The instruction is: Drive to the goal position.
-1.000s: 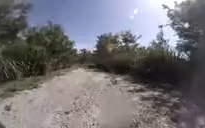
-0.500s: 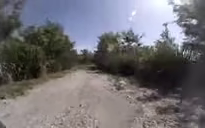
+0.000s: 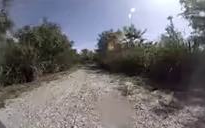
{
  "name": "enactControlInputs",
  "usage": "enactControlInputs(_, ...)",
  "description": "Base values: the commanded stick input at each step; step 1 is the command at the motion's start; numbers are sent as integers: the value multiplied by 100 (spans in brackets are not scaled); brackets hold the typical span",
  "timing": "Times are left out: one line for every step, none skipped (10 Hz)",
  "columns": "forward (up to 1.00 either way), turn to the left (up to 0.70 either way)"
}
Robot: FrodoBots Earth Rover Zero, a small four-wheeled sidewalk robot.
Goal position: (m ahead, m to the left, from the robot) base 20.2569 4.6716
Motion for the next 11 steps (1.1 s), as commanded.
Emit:
enactControlInputs(85, 0)
enactControlInputs(85, 0)
enactControlInputs(85, 0)
enactControlInputs(85, 0)
enactControlInputs(85, 0)
enactControlInputs(85, 0)
enactControlInputs(85, 0)
enactControlInputs(85, 0)
enactControlInputs(85, 0)
enactControlInputs(85, 0)
enactControlInputs(85, 0)
